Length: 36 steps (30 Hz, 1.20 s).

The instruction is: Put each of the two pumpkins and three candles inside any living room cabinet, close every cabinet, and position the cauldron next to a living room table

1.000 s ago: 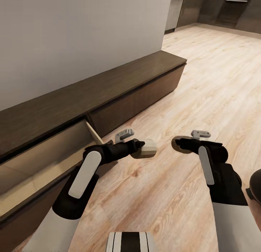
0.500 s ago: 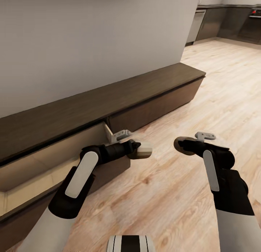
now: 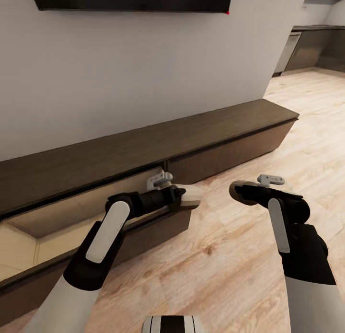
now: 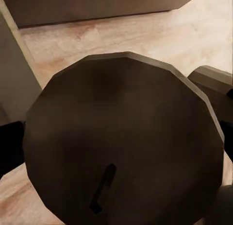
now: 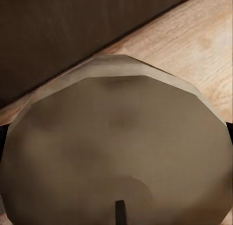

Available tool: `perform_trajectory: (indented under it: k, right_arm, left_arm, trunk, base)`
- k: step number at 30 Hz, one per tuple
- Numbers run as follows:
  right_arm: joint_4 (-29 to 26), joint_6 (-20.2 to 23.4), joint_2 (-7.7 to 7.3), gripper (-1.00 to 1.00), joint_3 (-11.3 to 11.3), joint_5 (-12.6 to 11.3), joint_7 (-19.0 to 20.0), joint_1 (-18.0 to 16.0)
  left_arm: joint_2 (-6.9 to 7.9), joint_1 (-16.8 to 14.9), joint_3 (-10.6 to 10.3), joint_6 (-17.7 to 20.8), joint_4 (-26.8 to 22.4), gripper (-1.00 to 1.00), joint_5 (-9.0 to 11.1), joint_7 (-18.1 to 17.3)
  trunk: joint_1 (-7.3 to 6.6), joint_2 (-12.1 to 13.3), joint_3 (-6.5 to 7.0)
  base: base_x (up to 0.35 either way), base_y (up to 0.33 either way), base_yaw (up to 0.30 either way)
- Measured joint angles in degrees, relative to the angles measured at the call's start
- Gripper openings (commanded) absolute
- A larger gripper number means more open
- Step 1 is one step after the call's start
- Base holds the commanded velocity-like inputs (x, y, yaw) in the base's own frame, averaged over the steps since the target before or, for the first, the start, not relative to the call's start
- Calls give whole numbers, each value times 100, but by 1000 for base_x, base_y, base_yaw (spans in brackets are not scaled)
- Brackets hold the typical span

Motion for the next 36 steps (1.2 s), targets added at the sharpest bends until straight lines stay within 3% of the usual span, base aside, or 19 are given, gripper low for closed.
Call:
perform_trajectory:
  k: [7, 10, 13, 15, 16, 20, 23, 25, 31, 33, 36]
  right_arm:
    - [0, 0, 0, -100, 8, -7, 0, 0]
    - [0, 0, 0, -100, 9, -8, 0, 0]
    - [0, 0, 0, -100, 10, -16, 0, 0]
    - [0, 0, 2, -100, 18, -23, 0, 0]
    - [0, 0, 5, -100, 21, -28, 0, 0]
    - [0, -1, 18, -100, 32, -38, 1, 0]
    - [0, -1, 49, -100, 57, -52, 2, 2]
    - [0, 0, 63, -100, 97, -61, 2, 8]
    - [10, -1, 92, -100, 525, -279, 3, 43]
    - [18, -7, 102, -100, 678, -574, 9, 64]
    - [67, -5, 120, -100, 1017, -784, 5, 113]
  left_arm:
    - [5, 13, 19, -10, 0, -100, -1, -4]
    - [20, 41, 149, 5, 0, -100, -20, 6]
    - [145, 91, 217, 2, 1, -100, -19, 11]
    - [390, 202, 278, 28, 3, -100, -112, -5]
    - [443, 231, 364, -21, 0, -100, -28, -14]
    - [519, 339, 556, -18, 1, -100, -18, -27]
    - [656, 453, 787, -7, 2, -100, -51, -26]
    - [689, 482, 828, -29, 1, -100, -1, -27]
    - [738, 524, 895, -30, 1, -100, -2, -14]
    - [749, 528, 912, -28, 6, -100, -10, -6]
    - [833, 531, 925, -7, 11, -100, -18, 14]
  trunk:
    - [-18, 9, 155]
    - [-26, 13, 222]
    - [-33, 17, 288]
    - [-38, 20, 332]
    - [-41, 21, 355]
    - [-51, 27, 443]
    - [-59, 31, 510]
    - [-64, 34, 554]
    - [-80, 42, 687]
    - [-85, 44, 731]
    - [-93, 48, 798]
  base:
    - [0, 0, 289]
    - [0, 0, 289]
    - [0, 0, 289]
    - [0, 0, 289]
    - [0, 0, 289]
    - [0, 0, 289]
    - [0, 0, 289]
    - [0, 0, 289]
    - [0, 0, 289]
    - [0, 0, 289]
    - [0, 0, 290]
